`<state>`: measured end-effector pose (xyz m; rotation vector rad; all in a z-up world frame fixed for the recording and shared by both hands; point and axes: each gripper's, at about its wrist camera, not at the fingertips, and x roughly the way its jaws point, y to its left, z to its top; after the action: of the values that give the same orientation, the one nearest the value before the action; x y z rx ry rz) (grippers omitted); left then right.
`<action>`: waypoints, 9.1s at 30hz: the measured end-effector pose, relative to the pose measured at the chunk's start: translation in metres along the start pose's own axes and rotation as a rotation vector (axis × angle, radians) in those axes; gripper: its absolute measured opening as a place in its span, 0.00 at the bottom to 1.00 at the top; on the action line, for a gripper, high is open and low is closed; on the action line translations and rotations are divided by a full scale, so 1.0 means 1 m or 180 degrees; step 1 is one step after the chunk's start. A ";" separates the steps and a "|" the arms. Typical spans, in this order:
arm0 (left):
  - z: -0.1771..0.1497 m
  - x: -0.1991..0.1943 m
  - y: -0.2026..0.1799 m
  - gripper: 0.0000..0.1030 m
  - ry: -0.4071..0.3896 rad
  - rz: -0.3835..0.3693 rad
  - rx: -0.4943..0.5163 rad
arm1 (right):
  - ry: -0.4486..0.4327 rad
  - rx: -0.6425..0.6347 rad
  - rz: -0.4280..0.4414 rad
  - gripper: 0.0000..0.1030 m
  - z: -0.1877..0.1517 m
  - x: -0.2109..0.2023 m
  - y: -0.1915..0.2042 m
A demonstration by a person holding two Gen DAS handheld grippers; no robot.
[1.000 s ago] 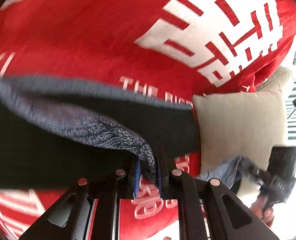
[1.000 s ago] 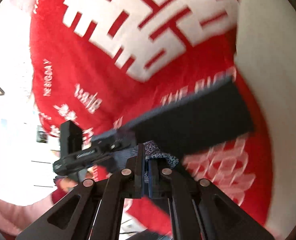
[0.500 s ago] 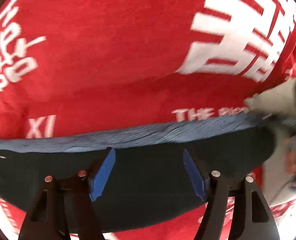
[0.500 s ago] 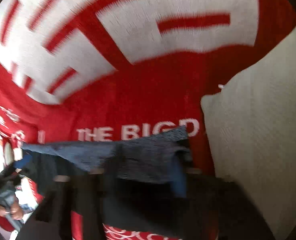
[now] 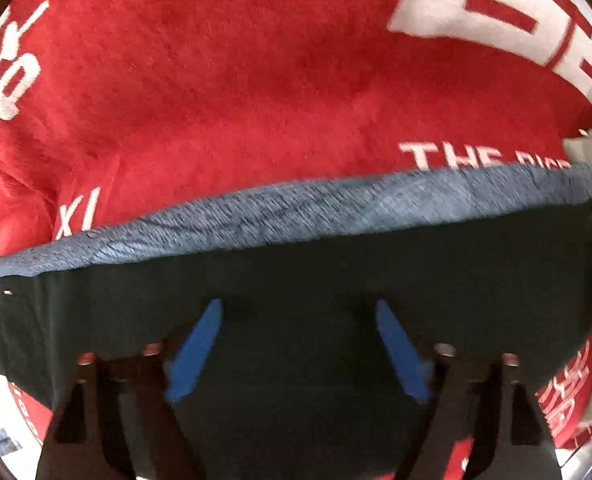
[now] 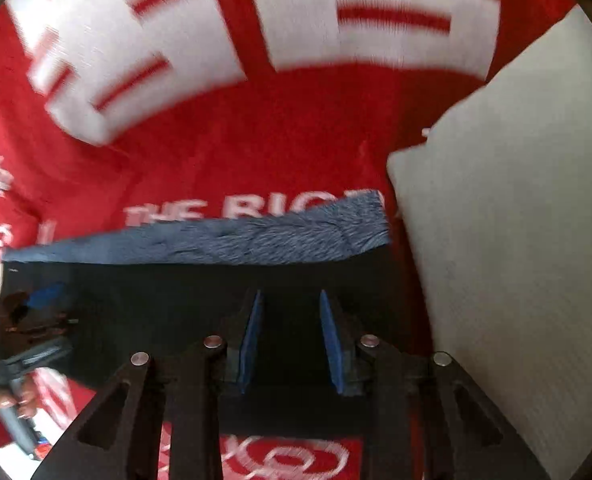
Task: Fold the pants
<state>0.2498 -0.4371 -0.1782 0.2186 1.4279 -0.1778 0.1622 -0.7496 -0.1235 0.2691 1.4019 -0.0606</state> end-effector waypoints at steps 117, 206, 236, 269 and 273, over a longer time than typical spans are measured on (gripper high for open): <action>-0.123 -0.004 0.248 1.00 -0.0341 -0.0119 -0.0031 | -0.0025 0.0664 0.0764 0.11 -0.121 0.047 0.282; -0.072 -0.039 -0.015 1.00 -0.0366 -0.0101 0.0035 | -0.1360 0.2730 0.2055 0.65 -0.176 0.004 -0.028; -0.087 -0.037 -0.063 0.77 -0.0970 -0.0646 0.0442 | -0.1459 0.0544 0.0450 0.10 -0.099 -0.075 0.096; -0.119 -0.067 0.235 0.77 -0.0410 -0.0658 -0.0430 | -0.0908 -0.2535 -0.1595 0.37 -0.193 0.030 0.386; -0.103 -0.088 0.201 0.88 -0.0492 -0.0938 -0.0175 | -0.0888 -0.1749 -0.0937 0.58 -0.171 -0.015 0.355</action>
<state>0.1896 -0.2175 -0.0957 -0.0517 1.3041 -0.3882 0.0657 -0.3701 -0.0803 -0.3902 1.1199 0.0449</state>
